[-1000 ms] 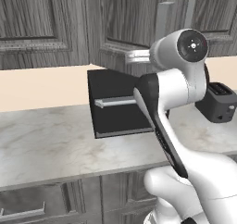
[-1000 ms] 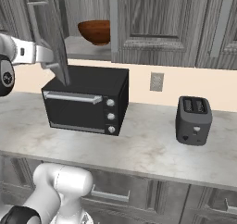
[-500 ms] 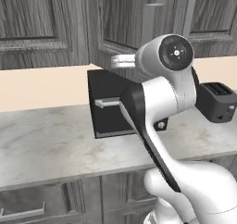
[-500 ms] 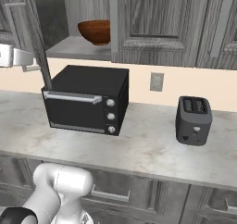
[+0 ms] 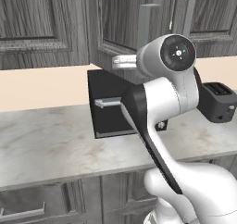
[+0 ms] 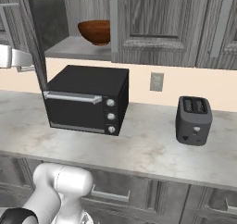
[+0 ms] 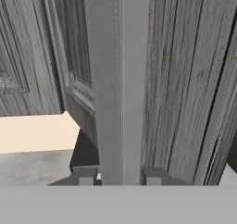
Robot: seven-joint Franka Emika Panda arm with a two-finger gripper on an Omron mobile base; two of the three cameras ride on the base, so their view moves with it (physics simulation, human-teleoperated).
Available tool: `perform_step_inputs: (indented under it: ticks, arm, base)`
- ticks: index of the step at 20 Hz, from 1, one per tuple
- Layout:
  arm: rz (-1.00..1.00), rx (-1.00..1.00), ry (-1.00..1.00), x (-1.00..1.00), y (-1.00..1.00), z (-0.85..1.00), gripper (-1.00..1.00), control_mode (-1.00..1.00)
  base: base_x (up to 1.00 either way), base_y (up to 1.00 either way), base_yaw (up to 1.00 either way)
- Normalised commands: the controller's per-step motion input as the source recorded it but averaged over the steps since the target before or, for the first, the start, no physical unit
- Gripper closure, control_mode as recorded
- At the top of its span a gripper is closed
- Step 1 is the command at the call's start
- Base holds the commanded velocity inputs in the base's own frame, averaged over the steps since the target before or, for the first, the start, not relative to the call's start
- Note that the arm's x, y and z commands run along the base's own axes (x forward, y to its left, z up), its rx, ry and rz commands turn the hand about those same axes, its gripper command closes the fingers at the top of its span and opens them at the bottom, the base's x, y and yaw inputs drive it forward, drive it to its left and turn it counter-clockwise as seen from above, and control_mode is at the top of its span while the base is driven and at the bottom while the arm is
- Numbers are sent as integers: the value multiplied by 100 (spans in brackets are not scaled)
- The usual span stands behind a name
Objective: Move the bowls from the cabinet to the plates on the dining table.
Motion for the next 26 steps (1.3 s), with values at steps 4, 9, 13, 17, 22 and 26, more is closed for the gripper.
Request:
perform_step_inputs:
  ticks: [4,9,13,17,22,26]
  arm:
    - [0,0,0,-21,2,0,-100,-100]
    - [0,0,-5,-90,3,1,-100,-100]
    - [0,0,-7,-96,-3,0,-100,-100]
    - [-6,2,-1,-82,-54,0,-100,-100]
    - [-9,7,0,-64,-63,0,-100,-100]
    - [-8,4,0,-23,-59,1,-100,-100]
  base:
    - [0,0,0]
    - [0,0,0]
    - [0,0,0]
    - [0,0,0]
    - [0,0,0]
    - [0,0,0]
